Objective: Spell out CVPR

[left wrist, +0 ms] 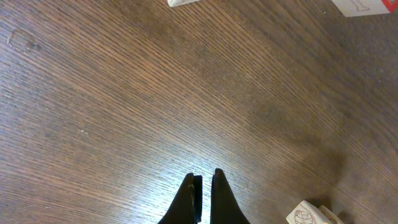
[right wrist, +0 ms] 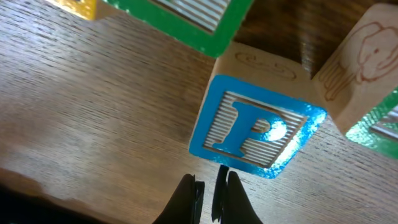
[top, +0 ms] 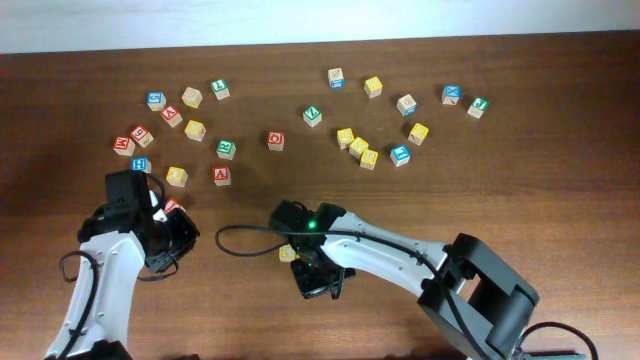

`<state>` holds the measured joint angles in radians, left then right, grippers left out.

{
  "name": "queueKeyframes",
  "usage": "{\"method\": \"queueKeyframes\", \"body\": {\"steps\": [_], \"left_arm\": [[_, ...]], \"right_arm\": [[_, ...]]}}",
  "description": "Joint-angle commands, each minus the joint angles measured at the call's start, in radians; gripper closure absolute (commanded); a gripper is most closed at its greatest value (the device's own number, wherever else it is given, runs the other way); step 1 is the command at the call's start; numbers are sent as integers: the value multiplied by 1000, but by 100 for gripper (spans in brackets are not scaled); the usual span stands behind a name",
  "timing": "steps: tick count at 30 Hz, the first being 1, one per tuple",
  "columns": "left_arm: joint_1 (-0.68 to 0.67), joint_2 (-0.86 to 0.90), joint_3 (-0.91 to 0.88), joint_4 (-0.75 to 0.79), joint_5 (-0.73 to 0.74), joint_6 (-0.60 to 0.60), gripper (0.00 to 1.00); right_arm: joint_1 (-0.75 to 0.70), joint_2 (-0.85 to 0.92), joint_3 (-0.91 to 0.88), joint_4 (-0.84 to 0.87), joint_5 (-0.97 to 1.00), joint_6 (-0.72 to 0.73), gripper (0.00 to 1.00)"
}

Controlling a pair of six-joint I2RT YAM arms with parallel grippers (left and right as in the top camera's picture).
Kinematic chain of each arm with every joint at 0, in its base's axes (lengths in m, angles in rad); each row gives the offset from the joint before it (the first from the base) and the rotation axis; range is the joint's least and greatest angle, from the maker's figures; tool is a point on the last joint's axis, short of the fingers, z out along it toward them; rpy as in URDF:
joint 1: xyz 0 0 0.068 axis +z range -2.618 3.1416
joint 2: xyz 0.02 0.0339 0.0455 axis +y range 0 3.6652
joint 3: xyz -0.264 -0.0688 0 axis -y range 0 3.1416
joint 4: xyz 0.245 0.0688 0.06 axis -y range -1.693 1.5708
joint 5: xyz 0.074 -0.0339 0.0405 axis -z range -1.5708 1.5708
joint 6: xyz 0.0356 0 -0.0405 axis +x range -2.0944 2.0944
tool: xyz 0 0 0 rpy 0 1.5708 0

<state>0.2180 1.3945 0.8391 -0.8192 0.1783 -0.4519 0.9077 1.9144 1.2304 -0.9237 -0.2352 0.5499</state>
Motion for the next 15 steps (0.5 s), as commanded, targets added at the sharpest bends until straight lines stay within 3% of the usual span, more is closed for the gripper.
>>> {"method": "queueKeyframes", "body": {"steps": [1, 15], "left_arm": [[-2, -11, 8, -2, 0, 16, 100], [-2, -11, 8, -5, -1, 16, 99]], "right_arm": [[2, -10, -10, 17, 42, 5, 96], [0, -10, -9, 53, 80, 8, 96]]}}
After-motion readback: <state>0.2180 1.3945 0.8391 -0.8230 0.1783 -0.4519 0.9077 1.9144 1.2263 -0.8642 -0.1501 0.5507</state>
